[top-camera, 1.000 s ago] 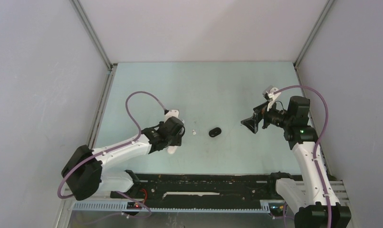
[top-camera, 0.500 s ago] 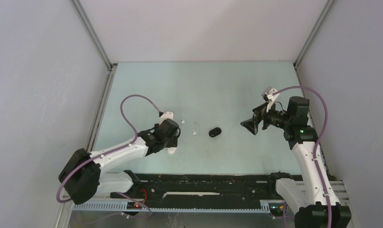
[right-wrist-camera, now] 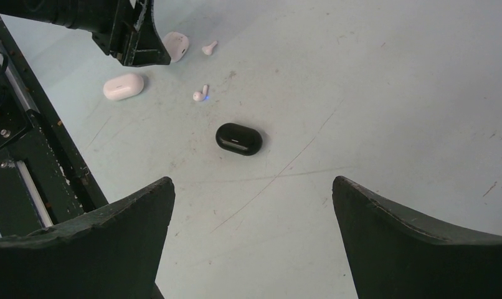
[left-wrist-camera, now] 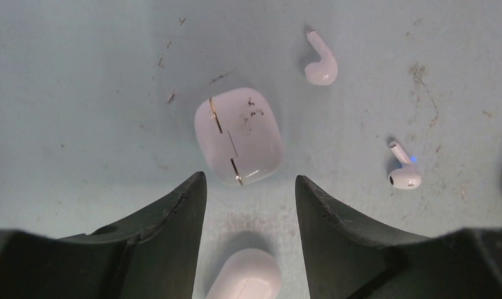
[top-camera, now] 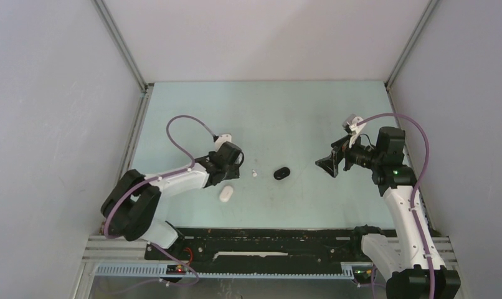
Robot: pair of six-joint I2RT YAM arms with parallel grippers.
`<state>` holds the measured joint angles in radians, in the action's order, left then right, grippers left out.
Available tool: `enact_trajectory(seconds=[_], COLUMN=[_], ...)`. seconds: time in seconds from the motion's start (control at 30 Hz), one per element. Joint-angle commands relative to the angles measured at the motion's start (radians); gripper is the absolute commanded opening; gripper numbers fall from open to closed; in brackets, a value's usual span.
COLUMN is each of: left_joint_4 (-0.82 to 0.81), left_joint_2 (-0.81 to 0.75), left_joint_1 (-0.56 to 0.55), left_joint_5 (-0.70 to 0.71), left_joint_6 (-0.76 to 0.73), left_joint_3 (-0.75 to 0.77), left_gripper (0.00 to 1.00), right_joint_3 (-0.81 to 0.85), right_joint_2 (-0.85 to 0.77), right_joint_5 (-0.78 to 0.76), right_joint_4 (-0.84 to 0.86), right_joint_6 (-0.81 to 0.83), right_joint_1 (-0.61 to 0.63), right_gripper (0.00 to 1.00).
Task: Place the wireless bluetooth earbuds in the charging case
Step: Pick up the charging case from the center of the board.
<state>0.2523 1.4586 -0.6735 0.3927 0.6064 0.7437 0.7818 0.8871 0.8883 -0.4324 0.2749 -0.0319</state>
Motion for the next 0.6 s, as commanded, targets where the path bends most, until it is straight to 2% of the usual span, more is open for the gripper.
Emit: enact_trajectory(seconds=[0.0, 0.27, 0.43, 0.57], left_joint_4=[-0.021, -0.012, -0.001, -0.001], left_joint_2=[0.054, 0.151, 0.18, 0.142], left_joint_1=[0.014, 0.037, 0.038, 0.036], left_joint_5=[0.032, 0.008, -0.017, -0.042], left_joint_6=[0.029, 0.024, 0.01, -0.015], left_joint_3=[0.053, 0.114, 0.133, 0.118], left_gripper=[0.6, 0.56, 0.48, 0.38], right_joint_3=[0.002, 0.002, 0.002, 0.002], right_joint_2=[-0.018, -0.013, -0.017, -0.017], right_joint_5=[0.023, 0.034, 0.035, 0.034], right_joint_4=[0.004, -0.005, -0.008, -0.009], right_joint_6=[0.022, 0.033, 0.038, 0.041], right_joint_1=[0.004, 0.007, 0.007, 0.007], right_gripper=[0.99, 0.99, 0.99, 0.99])
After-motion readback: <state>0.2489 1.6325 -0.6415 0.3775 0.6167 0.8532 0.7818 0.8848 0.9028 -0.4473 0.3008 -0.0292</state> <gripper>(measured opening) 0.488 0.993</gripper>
